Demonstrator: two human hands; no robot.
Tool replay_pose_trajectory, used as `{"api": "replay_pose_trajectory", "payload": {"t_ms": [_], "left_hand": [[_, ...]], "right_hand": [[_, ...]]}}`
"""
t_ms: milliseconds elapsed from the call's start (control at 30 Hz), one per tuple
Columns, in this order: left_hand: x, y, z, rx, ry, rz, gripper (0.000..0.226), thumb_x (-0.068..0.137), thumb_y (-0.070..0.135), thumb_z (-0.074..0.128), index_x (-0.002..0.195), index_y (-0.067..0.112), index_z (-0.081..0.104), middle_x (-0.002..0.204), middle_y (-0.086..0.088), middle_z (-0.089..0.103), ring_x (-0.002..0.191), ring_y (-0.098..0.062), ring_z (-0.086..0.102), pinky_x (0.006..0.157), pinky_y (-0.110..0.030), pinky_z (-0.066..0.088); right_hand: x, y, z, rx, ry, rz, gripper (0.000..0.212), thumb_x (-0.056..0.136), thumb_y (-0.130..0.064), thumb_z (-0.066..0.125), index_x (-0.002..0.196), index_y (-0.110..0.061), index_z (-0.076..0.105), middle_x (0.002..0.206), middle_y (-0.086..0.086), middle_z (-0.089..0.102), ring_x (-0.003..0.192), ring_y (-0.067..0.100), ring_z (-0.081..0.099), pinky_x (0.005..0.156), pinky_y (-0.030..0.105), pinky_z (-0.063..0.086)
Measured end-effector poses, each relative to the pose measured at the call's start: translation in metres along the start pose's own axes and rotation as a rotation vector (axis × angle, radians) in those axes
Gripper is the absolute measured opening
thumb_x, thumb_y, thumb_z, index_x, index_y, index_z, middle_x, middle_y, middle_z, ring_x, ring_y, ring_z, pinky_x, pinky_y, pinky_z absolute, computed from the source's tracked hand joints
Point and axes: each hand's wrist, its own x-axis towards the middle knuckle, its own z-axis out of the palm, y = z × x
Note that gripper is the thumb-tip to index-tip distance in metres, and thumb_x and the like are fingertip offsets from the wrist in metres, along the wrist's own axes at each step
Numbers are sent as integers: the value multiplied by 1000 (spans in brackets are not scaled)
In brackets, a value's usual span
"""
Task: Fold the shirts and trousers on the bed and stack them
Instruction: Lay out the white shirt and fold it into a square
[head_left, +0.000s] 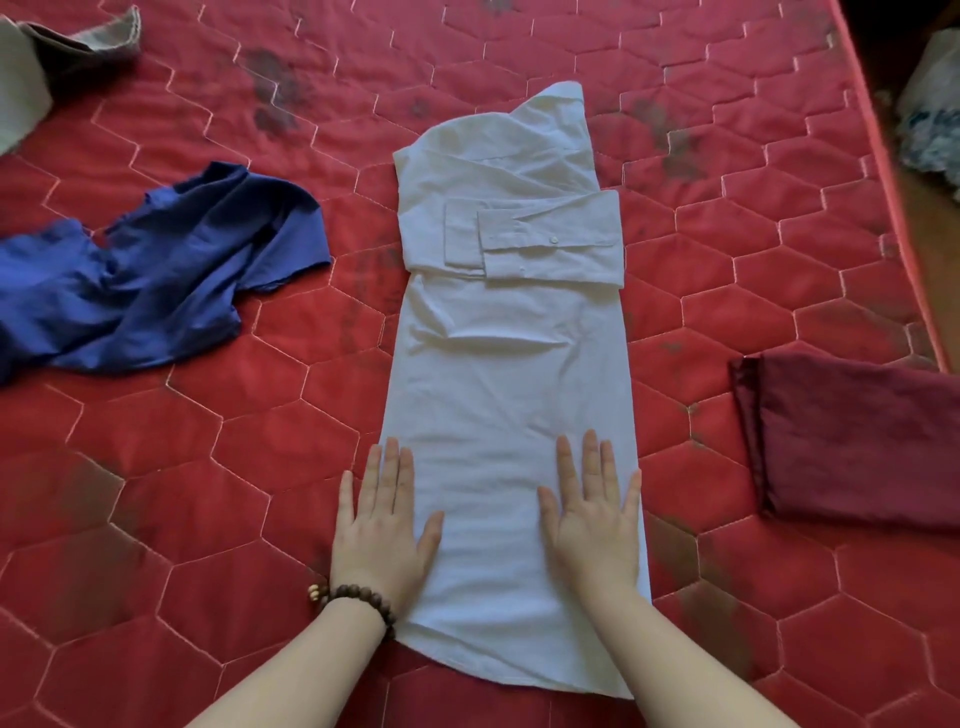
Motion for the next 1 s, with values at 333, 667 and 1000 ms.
{"api": "replay_pose_trajectory", "payload": {"t_ms": [333, 667, 1000], "left_hand": [[126, 26, -58, -24, 122, 60, 68, 98, 47, 18, 153, 12, 1, 161, -7, -7, 147, -23, -14, 119, -45, -9], [264, 18, -58, 77, 109, 167, 78, 90, 54, 8, 152, 9, 0, 161, -9, -10, 147, -22, -14, 118, -50, -8], [259, 16, -52, 15, 174, 172, 79, 88, 49, 15, 149, -1, 8, 159, -17, 3, 148, -27, 1, 120, -50, 1]], "right_hand": [[128, -38, -69, 71, 83, -134, 66, 101, -39, 34, 153, -21, -1, 161, 6, -13, 147, 22, -17, 119, 46, -9], [262, -72, -74, 6, -33, -269, 61, 104, -36, 27, 154, -21, -5, 162, -1, -11, 148, 15, -12, 118, 44, -12], [269, -112, -77, 459, 138, -299, 51, 102, -23, 34, 152, -19, 22, 161, 5, 13, 149, 17, 8, 120, 39, -4]]}}
